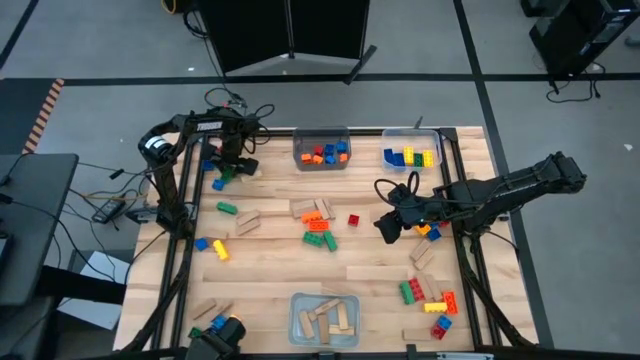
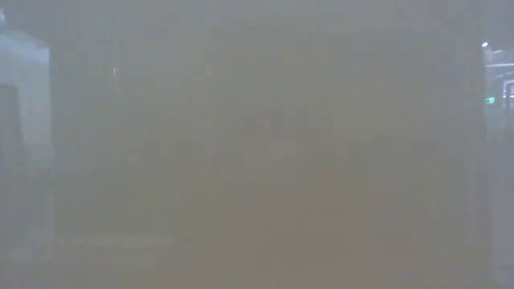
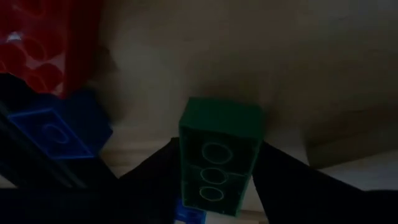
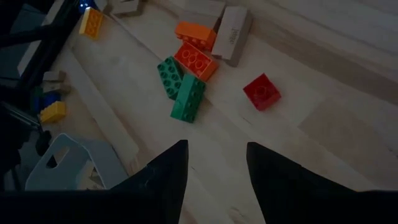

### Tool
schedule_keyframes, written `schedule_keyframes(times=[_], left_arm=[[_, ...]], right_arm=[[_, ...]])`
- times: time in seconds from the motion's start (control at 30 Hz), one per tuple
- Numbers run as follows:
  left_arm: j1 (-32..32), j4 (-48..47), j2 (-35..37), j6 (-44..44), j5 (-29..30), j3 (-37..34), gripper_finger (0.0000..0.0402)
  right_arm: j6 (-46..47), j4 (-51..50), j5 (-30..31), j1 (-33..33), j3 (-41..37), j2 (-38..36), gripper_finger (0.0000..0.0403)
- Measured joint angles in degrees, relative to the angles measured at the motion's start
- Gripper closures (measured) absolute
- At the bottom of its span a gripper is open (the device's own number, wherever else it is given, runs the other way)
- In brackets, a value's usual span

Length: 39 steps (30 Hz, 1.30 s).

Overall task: Sort blocks by size
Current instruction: Put the large green game piece into the transparent bin

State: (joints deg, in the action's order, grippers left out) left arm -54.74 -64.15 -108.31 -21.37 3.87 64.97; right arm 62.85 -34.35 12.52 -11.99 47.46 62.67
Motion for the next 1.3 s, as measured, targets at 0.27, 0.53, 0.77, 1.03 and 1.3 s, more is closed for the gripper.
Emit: schedule_keyframes(times=[0.27, 0.53, 0.77, 1.03, 1.3], left_arm=[[0.0, -1.0, 0.0, 3.0, 0.1, 0.0, 0.0258], [0.9, -2.0, 6.0, 3.4, 0.6, -0.2, 0.0258], [5.2, -1.9, 18.6, 2.8, 0.9, -0.1, 0.0258], [14.6, 0.9, 28.4, -0.1, 1.1, 0.0, 0.0258], [26.0, 14.8, 29.6, -5.1, 0.7, 0.0, 0.0258]], right_arm=[[0.0, 0.0, 0.0, -0.1, 0.0, 0.0, 0.0225], [1.1, -2.7, 0.4, -3.3, 0.0, 0.0, 0.0226], [5.5, -10.0, 2.9, -7.0, 0.0, -0.1, 0.0236], [9.0, -18.0, 6.0, -10.6, 0.0, -4.2, 0.0243], [15.1, -25.7, 14.1, -13.4, 0.0, -12.4, 0.0243]])
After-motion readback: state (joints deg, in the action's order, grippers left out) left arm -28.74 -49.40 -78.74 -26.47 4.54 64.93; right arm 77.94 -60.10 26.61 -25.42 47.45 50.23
